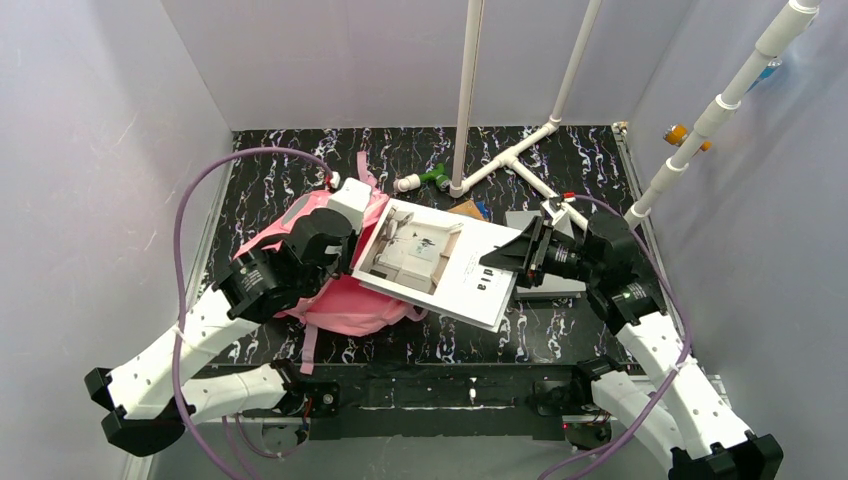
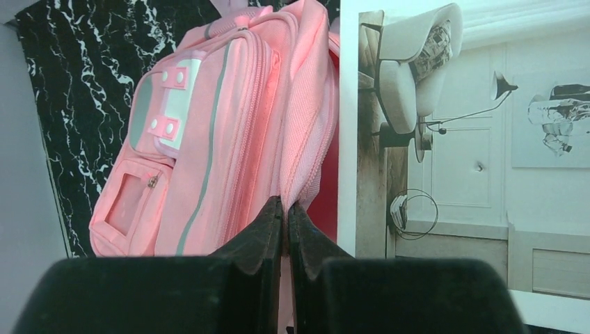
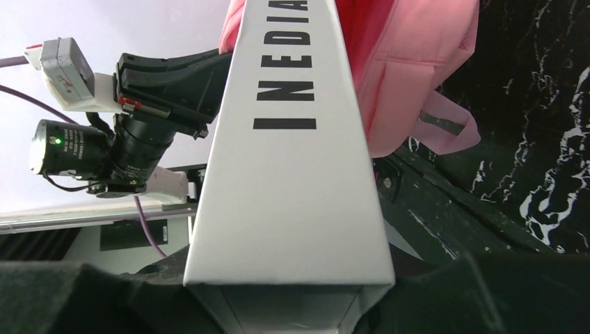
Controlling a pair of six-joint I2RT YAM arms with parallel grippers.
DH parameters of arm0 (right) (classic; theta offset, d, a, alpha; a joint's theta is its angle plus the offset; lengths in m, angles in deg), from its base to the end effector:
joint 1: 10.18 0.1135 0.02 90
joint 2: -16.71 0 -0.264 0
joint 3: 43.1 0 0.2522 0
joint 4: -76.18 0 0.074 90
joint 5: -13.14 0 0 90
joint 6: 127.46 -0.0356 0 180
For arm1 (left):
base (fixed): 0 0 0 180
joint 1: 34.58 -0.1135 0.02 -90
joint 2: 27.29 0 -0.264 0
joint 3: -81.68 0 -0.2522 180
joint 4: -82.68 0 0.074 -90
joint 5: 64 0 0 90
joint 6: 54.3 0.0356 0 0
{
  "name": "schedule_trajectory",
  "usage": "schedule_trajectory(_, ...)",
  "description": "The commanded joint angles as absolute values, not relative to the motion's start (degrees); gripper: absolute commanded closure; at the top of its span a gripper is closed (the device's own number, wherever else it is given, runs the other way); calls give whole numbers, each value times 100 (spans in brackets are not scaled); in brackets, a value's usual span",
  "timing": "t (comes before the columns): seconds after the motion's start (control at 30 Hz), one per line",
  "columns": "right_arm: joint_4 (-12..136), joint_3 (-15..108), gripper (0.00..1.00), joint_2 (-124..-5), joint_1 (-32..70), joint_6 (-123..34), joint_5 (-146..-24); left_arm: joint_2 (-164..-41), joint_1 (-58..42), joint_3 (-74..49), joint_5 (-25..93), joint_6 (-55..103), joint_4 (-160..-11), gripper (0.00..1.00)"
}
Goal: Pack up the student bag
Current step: Pick up the book from the center of the board, then place the book in the student bag.
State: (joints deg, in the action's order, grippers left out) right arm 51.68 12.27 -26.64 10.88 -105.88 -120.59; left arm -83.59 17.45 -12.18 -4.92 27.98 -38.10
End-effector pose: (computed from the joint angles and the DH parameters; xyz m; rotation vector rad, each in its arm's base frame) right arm 0.1517 0.0848 0.3257 0.2146 2.1050 1.7122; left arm 0.1272 -0.1333 0.4073 0.4504 1.9555 -0.1018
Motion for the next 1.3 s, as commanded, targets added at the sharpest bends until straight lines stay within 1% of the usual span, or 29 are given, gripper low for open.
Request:
schedule_trajectory(0.0, 6325, 974, 99, -2475, 1082, -11202, -12311, -8091, 1754, -752, -1074, 2589, -4373, 100)
schedule_trajectory(0.23, 6251, 608, 99, -2486, 1245, -11091, -12302, -8287, 1756, -652, -1203, 2533, -4405, 100)
schedule_trajectory(0.33, 6337, 422, 99, -2546, 1361, -11107, -12278, -8336, 1755, -618, -1090, 2491, -4407, 100)
schedule_trajectory(0.43, 6528, 306, 99, -2800, 1556, -11081, -12000, -8385, 1758, -599, -868, 2525, -4419, 100)
schedule_trajectory(0.6, 7982, 56, 99, -3639, 2415, -11527, -10975, -8316, 1758, -645, -421, 2320, -4366, 100)
schedule_trajectory(0.67, 8215, 174, 99, -4071, 2606, -11437, -10517, -8303, 1756, -670, -265, 2189, -4313, 100)
schedule_trajectory(0.77, 8821, 172, 99, -4496, 2656, -11582, -10137, -8301, 1756, -678, -90, 2063, -4218, 100)
schedule_trajectory(0.83, 8938, 280, 99, -4705, 2656, -11519, -9933, -8302, 1754, -663, 51, 2021, -4158, 100)
schedule_trajectory(1.0, 9525, 605, 99, -5325, 2772, -11594, -9838, -8334, 1754, -652, 386, 1927, -4102, 100)
schedule_trajectory(1.27, 10038, 1258, 99, -6362, 3469, -11628, -9469, -8420, 1754, -571, 553, 1833, -4195, 100)
